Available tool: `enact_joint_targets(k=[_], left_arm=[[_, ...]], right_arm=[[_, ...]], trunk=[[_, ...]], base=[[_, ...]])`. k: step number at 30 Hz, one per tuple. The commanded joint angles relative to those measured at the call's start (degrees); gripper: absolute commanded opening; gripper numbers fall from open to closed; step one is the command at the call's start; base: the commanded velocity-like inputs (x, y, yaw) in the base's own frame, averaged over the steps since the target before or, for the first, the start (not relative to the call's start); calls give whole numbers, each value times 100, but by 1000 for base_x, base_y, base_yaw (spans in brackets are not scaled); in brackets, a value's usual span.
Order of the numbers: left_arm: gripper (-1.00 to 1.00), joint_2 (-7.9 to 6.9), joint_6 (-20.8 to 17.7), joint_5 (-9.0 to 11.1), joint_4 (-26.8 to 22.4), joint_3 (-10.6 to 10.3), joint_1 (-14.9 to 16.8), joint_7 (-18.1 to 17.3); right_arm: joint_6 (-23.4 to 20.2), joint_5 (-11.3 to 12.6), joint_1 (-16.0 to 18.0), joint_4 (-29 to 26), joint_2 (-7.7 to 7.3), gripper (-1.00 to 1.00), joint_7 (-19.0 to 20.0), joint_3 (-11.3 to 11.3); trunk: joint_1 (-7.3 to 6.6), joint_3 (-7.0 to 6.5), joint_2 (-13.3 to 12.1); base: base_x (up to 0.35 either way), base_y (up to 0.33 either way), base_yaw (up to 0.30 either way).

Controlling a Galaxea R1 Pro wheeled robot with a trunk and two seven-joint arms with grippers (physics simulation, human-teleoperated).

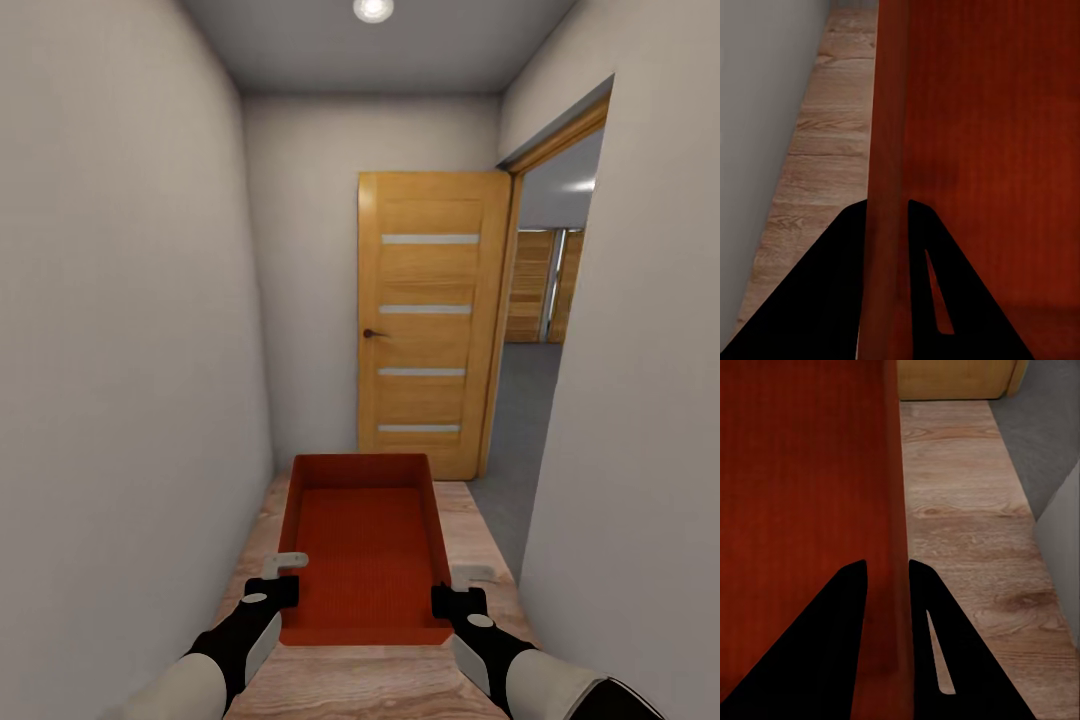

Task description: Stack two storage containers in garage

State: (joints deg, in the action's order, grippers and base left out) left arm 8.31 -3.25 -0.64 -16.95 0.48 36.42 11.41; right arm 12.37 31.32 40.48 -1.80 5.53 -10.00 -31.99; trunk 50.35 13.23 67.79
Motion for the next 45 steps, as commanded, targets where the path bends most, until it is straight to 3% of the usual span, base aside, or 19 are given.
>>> enact_joint_targets(k=[1, 28, 29, 37, 45], left_arm=[[-100, -92, -36, 37, 0, 550, 5, 17], [-100, -92, -36, 37, -2, 550, 5, 17], [-100, -31, -18, 28, -9, 34, 2, 0], [-100, -31, -18, 84, -11, -18, -3, 1], [-100, -31, -18, 144, -18, -71, -4, 13]], right_arm=[[46, -29, 4, -22, -34, -100, 34, 88], [46, -23, 4, -22, -34, -100, 34, 88], [56, 74, 7, 30, 25, -100, -48, -19], [69, -163, 7, 31, 30, -100, -48, 95], [48, -500, 8, 31, 26, -100, -47, 416]], trunk=[[4, 7, 5], [4, 7, 5], [4, 8, 5], [4, 8, 5], [4, 8, 5]], base=[[324, 0, 0], [324, 0, 0], [0, 0, 0], [0, 0, 0], [0, 0, 0]])
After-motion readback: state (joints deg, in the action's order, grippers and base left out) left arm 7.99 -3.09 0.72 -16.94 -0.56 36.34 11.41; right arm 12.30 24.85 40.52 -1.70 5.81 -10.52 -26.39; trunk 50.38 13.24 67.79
